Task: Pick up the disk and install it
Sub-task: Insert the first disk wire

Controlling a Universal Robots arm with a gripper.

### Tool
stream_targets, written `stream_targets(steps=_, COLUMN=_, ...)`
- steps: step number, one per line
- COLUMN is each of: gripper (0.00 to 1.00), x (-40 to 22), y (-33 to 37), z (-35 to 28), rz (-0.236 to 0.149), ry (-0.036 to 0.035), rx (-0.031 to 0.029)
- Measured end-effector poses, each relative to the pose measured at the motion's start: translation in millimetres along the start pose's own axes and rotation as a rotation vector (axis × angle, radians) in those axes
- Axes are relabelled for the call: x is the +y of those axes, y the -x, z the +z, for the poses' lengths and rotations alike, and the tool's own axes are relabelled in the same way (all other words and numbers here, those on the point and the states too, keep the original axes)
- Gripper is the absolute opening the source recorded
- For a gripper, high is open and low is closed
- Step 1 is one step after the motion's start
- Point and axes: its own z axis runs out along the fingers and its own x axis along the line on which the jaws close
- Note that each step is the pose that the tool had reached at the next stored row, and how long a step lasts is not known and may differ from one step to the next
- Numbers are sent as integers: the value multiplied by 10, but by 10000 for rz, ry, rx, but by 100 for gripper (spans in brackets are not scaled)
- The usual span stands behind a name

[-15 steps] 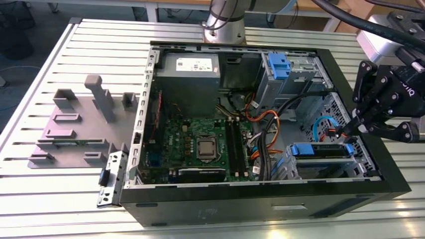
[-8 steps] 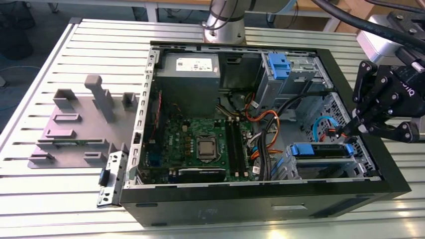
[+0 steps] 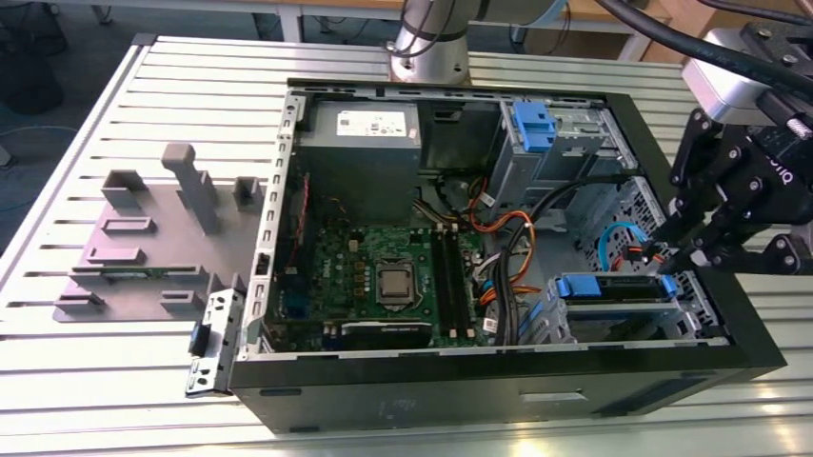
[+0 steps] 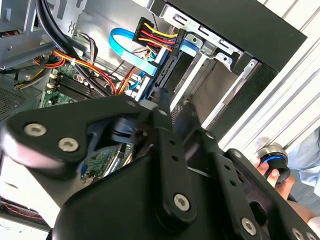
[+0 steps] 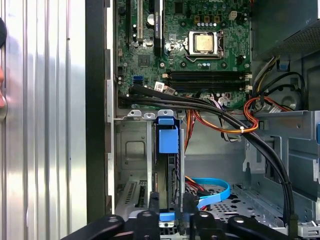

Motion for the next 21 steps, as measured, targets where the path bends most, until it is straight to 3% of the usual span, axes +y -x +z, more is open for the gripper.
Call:
stream_targets(steps=2, gripper=41, x=0, y=0, z=0, rz=0, ry=0, rx=-1)
stream_targets(steps=5, gripper=47, x=0, y=0, z=1, rz=0, ry=0, rx=0)
stream_targets(steps=6, gripper=53, x=0, y=0, z=1, rz=0, ry=0, rx=-1)
stream_targets(steps=21, gripper=53, x=-60, y=1, z=12, rz=0, ry=0, rx=-1)
